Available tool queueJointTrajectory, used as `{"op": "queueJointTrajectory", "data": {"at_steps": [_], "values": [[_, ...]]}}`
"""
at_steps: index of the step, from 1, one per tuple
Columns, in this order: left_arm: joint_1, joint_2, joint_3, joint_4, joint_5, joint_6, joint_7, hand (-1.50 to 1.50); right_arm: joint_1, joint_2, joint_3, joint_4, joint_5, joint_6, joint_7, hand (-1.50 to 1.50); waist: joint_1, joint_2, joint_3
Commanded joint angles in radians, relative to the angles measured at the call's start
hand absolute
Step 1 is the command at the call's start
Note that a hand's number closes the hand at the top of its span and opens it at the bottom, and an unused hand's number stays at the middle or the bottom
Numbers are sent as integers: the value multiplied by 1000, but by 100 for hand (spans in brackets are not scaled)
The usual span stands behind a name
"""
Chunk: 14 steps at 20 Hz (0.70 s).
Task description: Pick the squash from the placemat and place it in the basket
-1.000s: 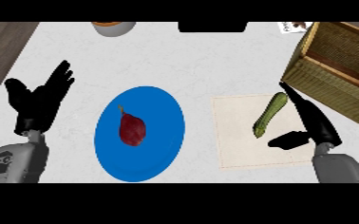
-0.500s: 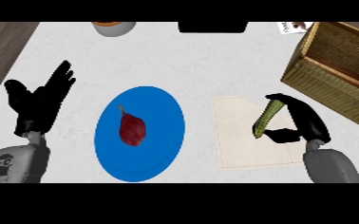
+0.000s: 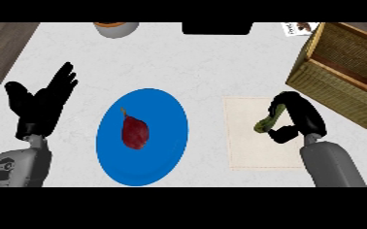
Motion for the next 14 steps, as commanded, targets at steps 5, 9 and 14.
{"op": "queueJointTrajectory", "data": {"at_steps": [5, 9, 14], "values": [[-13, 3, 3, 23, -7, 3, 5, 0, -25, 247, 329, -240, 60, -27, 521, 150, 7, -1, 10], [-20, 21, 9, -8, 10, -17, 47, 0, -98, 251, 519, -307, 11, -47, 810, 150, 15, 6, 13], [6, -25, -9, 57, -17, -1, -55, 0, -138, 252, 620, -454, -120, -273, 917, 150, 12, 9, 13]]}}
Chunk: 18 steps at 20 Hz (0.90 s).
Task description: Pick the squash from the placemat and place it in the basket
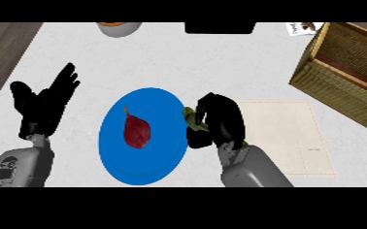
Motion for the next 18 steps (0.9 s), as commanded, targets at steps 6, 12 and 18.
{"op": "queueJointTrajectory", "data": {"at_steps": [6, 12, 18], "values": [[14, -8, 5, -18, -7, 20, 2, 0, -130, 11, 117, -314, 81, -279, 168, 150, -14, -7, 1], [-5, 23, 26, -15, 24, -21, 21, 0, -308, 11, 69, -381, 246, -162, 432, 150, -12, -3, 0], [31, 0, 0, -46, 4, -9, 29, 0, -482, 11, -141, -379, 281, 36, 474, 150, -8, -5, 0]]}}
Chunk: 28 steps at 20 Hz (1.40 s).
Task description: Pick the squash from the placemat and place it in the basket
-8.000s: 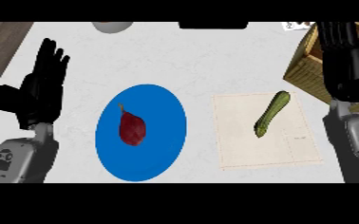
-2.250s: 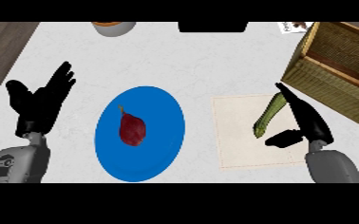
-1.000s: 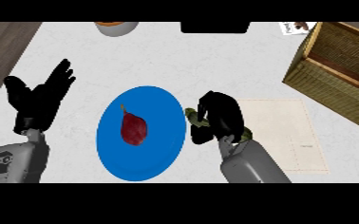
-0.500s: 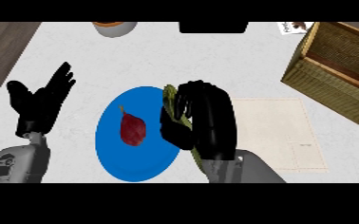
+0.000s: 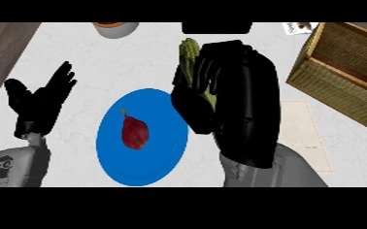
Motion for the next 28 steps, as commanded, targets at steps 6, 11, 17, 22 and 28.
{"op": "queueJointTrajectory", "data": {"at_steps": [6, 11, 17, 22, 28], "values": [[-7, 48, 46, 8, 43, -46, 12, 0, -252, -40, -282, 68, 7, 235, 112, 150, 3, 3, 0], [5, -19, -18, 5, -29, 14, -26, 0, -386, -85, -409, 202, 11, 243, 65, 150, 6, 5, 0], [-22, -6, 5, 4, -7, 9, 0, 0, -316, -254, -522, 311, 31, 248, -67, 150, 1, 7, 1], [25, -5, -6, -44, -9, -8, -2, 0, -359, -300, -576, 433, 58, 197, -113, 150, 14, 6, 1], [2, -6, 8, -10, -3, -5, -5, 0, -160, -424, -709, 430, -81, 170, -334, 150, 4, 8, 1]]}}
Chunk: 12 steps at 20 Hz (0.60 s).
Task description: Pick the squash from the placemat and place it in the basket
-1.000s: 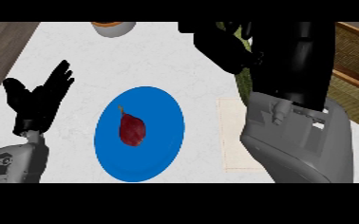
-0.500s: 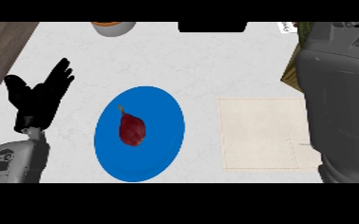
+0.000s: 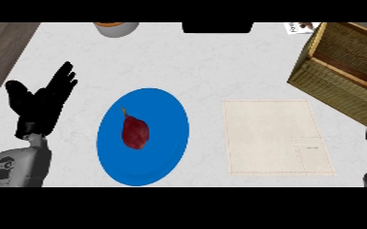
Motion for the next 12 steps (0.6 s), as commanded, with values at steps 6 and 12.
{"op": "queueJointTrajectory", "data": {"at_steps": [6, 12], "values": [[13, 6, 14, -18, 2, -5, 7, 0, 146, -62, -85, 57, -63, -106, -176, 150, 2, 0, 0], [-50, -25, -6, 24, -22, 32, 21, 0, 185, -100, -161, 206, -150, -197, -357, 150, 3, 3, 0]]}}
